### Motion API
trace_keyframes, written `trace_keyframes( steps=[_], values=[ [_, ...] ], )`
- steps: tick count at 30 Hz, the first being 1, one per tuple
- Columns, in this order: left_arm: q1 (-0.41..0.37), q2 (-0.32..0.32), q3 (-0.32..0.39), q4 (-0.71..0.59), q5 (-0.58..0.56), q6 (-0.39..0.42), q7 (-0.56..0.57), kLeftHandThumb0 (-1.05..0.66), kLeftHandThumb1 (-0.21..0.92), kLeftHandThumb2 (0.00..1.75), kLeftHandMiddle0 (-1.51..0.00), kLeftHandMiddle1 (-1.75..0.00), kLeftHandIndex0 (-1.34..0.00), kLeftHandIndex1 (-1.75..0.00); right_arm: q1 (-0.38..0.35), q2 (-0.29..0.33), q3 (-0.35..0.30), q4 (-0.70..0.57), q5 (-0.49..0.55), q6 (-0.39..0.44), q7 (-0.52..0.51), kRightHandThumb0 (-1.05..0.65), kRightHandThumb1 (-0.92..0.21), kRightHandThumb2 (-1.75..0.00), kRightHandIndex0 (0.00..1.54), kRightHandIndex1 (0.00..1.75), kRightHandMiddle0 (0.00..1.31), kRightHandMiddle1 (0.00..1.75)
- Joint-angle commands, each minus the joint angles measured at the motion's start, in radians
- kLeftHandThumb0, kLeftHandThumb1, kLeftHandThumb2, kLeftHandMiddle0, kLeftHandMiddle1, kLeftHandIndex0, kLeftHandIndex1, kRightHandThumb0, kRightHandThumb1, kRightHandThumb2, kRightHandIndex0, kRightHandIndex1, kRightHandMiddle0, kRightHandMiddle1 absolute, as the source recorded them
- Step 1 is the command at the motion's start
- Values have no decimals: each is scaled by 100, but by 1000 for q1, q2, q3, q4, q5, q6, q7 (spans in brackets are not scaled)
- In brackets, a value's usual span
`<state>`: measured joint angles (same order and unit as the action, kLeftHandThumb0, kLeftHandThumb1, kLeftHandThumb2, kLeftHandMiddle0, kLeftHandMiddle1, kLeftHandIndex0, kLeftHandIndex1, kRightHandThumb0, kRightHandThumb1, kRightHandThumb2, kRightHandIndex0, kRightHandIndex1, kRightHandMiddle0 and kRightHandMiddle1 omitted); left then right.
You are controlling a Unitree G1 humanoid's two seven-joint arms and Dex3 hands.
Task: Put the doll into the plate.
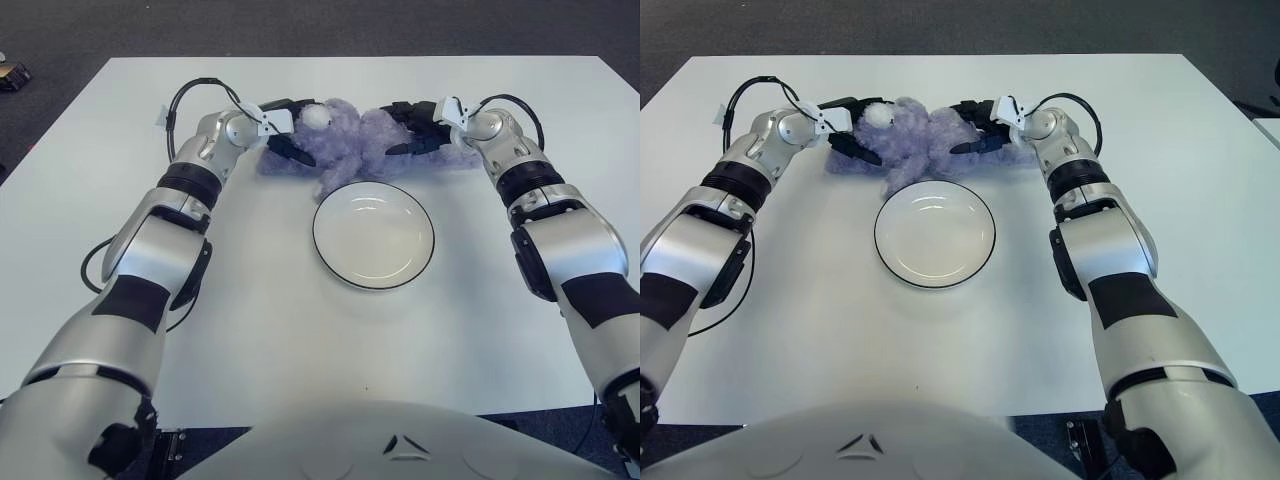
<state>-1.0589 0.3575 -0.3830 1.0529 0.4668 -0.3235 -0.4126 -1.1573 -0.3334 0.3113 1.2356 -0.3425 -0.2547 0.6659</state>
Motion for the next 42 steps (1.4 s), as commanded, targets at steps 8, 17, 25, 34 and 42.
trace_keyframes(
  steps=[8,17,25,34,42],
  values=[
    [-13,-11,-11,27,12,-34,3,-69,84,0,-19,-108,-21,-92,-38,8,42,33,-46,68,113,-85,-92,-26,30,4,26,8],
    [-16,-7,-30,45,31,-82,9,-67,83,0,-17,-119,-20,-98,-56,10,71,36,-70,66,153,-77,-92,-17,43,4,38,11],
    [-28,-1,-109,62,133,-114,84,-60,81,0,-15,-132,-22,-104,-54,6,84,28,-93,35,89,-54,-90,-4,66,50,59,51],
    [-42,9,-165,62,206,-125,141,-52,81,0,-18,-142,-27,-132,15,15,35,10,-69,38,-186,-41,-59,-84,73,167,50,158],
    [-33,8,-162,79,203,-138,211,-39,85,1,-45,-167,-45,-171,40,14,-2,8,-43,4,-224,-4,-60,-63,91,174,63,174]
  ],
)
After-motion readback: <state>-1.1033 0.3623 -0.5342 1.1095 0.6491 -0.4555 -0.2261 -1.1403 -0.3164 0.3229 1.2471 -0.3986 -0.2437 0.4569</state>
